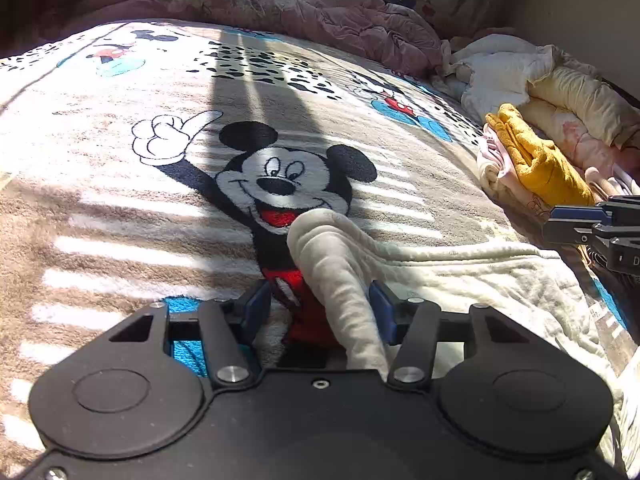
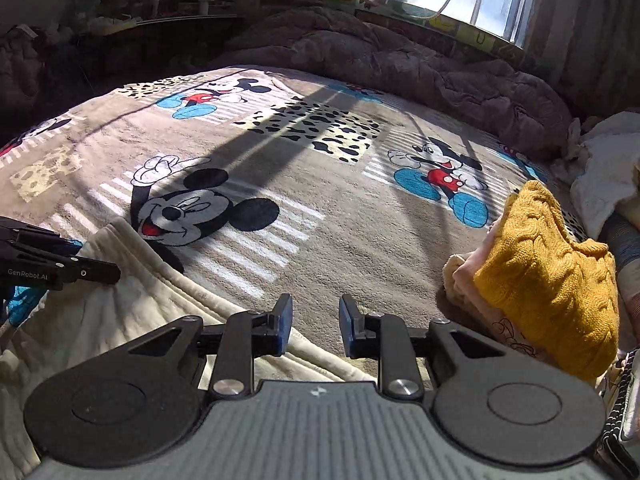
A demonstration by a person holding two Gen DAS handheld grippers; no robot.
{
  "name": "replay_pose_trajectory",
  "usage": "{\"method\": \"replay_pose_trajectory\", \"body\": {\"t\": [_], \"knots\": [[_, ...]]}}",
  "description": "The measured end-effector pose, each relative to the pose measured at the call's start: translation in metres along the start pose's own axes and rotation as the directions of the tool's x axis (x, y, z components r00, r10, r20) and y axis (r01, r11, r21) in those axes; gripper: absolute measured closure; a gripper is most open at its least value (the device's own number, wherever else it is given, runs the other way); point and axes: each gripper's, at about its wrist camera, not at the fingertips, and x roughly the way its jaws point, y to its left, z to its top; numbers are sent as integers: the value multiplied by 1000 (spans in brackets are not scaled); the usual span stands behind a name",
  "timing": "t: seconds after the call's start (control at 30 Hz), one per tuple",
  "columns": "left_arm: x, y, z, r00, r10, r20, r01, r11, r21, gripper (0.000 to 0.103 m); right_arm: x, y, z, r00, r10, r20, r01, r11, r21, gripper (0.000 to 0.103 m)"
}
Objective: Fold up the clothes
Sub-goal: 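Release the sleeve with the left tool and smooth the jacket flat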
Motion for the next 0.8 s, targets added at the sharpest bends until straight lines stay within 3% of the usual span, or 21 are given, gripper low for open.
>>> {"method": "replay_pose_trajectory", "body": {"t": [0.1,0.17,0.2,0.3,0.37,0.4,0.43,0.5,0.67,0.73,0.8], "knots": [[-20,-8,6,996,38,83,-45,996,74,49,19,33,-10,998,45,-39,-48,995,-84,78],[-34,-15,10,987,60,146,-79,989,128,57,35,43,-18,994,84,-66,-89,994,-69,78],[-36,-18,11,989,39,142,-60,987,149,63,43,44,-22,993,89,-80,-93,994,-50,77],[-31,-25,8,995,-84,60,71,978,196,64,48,39,-27,993,106,-59,-103,994,40,75],[-10,-24,-2,1000,8,-4,-7,975,223,65,46,36,-28,993,114,-35,-110,990,87,74],[2,-23,-8,996,76,-35,-65,969,240,72,42,34,-28,993,114,-19,-111,989,95,74],[5,-21,-9,995,95,-41,-83,970,228,72,36,32,-28,994,110,-8,-109,989,96,74],[-7,-17,-2,998,63,-6,-61,982,180,73,24,25,-29,995,100,11,-101,991,92,74],[-32,1,11,996,-65,67,62,997,45,74,1,-17,-44,997,44,65,-54,984,168,71],[-21,9,10,996,-84,36,84,996,-13,74,1,-42,-55,996,21,87,-45,961,273,71],[1,9,4,998,-37,-48,36,999,-23,74,12,-67,-68,997,24,74,-52,914,403,71]]}}
